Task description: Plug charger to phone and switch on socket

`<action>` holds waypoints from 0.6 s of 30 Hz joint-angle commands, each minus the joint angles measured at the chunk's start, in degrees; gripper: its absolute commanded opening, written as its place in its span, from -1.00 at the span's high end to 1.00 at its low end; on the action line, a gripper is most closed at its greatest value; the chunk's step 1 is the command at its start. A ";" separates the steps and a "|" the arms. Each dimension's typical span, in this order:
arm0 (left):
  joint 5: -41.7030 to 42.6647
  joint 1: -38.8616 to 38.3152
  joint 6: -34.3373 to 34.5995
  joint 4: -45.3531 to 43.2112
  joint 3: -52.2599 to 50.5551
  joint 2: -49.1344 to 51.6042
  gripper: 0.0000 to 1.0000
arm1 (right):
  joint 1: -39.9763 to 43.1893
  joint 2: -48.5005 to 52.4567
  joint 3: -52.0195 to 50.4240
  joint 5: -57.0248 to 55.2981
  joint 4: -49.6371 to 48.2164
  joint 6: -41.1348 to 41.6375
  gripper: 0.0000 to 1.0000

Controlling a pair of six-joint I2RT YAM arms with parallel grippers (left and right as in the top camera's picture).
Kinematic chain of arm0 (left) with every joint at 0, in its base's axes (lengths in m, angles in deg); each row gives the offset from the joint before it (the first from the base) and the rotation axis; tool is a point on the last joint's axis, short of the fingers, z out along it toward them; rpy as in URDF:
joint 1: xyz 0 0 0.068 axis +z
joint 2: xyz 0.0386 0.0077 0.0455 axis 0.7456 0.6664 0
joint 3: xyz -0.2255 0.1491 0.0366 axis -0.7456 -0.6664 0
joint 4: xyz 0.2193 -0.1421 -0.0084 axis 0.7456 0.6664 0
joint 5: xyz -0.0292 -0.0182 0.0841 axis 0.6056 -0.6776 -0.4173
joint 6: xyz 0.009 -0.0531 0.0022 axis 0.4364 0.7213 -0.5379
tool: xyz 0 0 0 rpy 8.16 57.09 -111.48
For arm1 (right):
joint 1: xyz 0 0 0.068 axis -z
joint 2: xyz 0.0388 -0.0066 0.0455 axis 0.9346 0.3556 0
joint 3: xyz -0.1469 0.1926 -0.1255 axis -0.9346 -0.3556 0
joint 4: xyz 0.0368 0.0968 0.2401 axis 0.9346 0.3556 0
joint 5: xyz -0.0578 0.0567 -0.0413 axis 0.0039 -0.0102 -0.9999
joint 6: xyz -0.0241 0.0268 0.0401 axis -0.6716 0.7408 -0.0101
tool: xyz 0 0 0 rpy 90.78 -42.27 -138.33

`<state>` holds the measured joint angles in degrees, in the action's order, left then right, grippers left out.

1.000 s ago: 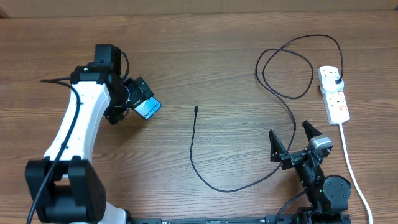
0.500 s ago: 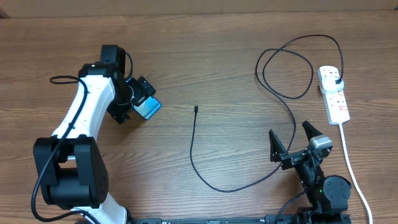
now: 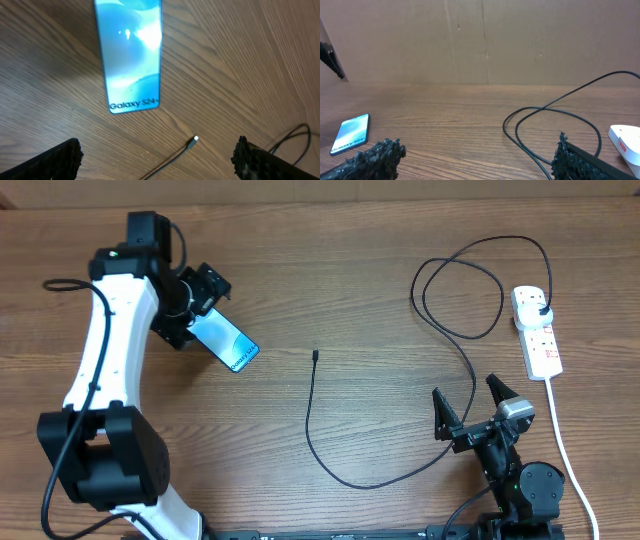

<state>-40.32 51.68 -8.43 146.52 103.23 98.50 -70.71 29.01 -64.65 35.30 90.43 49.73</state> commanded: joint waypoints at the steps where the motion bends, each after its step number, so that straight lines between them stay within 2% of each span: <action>1: 1.01 0.74 1.16 1.57 2.56 4.35 -1.00 | -0.28 -0.46 -0.61 -0.63 -0.39 0.37 -1.00; 18: -2.95 -1.31 -0.15 -0.11 2.49 16.13 -1.00 | -0.28 -0.46 -0.61 -0.66 -0.39 0.39 -1.00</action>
<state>-41.07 51.17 -8.32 146.34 104.50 112.51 -70.71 29.01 -64.65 35.30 90.39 49.73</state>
